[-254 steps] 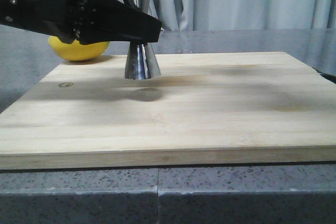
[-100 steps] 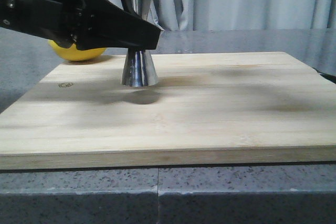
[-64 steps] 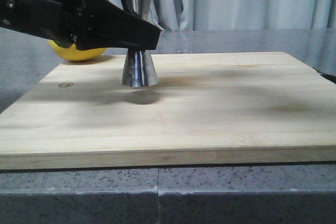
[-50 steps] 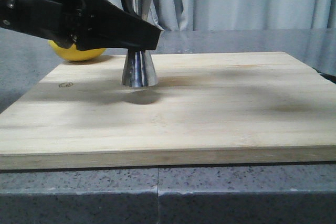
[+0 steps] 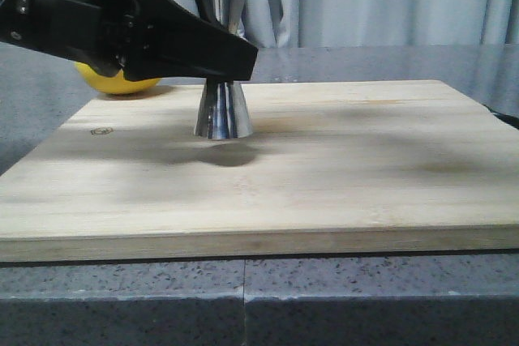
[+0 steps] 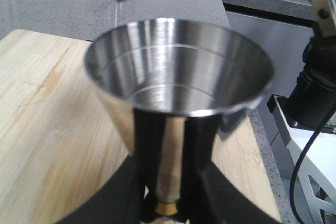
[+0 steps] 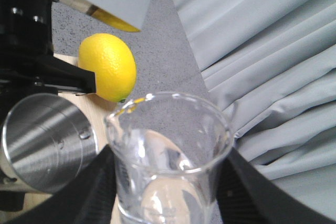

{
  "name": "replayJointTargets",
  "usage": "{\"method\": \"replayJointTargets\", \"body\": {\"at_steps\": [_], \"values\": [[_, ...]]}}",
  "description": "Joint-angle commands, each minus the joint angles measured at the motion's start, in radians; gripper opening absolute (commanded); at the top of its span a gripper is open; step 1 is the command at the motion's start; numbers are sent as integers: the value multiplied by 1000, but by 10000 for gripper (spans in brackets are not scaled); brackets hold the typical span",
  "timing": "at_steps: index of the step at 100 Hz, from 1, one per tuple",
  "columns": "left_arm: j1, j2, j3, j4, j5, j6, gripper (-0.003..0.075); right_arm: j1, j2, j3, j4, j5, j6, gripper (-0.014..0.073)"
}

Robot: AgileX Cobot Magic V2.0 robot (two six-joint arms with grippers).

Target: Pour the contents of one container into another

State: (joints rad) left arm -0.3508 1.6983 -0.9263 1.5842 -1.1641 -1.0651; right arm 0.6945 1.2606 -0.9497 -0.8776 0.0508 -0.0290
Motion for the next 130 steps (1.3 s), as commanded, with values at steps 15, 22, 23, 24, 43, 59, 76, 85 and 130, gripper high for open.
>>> {"method": "replayJointTargets", "body": {"at_steps": [15,22,23,24,43,59,76,85,130], "values": [[-9,-47,-27,-46,-96,-6,-2,1,-35,-39,-33,-38,-5,142],[-9,-47,-27,-46,-94,-6,-2,1,-35,-39,-41,-34,-5,142],[-9,-47,-27,-46,-94,-6,-2,1,-35,-39,-40,-32,-5,142],[-9,-47,-27,-46,-92,-6,-2,1,-35,-39,-41,-33,-5,142],[-9,-47,-27,-46,-90,-6,-2,1,-35,-39,-60,-30,-5,142],[-9,-47,-27,-46,-90,-6,-2,1,-35,-39,-71,-30,-5,142],[-9,-47,-27,-46,-88,-6,-2,1,-35,-39,-90,-28,-5,142],[-9,-47,-27,-46,-88,-6,-2,1,-35,-39,-97,-27,-5,142],[-9,-47,-27,-46,-88,-6,-2,1,-35,-39,-140,-27,-5,142]]}}
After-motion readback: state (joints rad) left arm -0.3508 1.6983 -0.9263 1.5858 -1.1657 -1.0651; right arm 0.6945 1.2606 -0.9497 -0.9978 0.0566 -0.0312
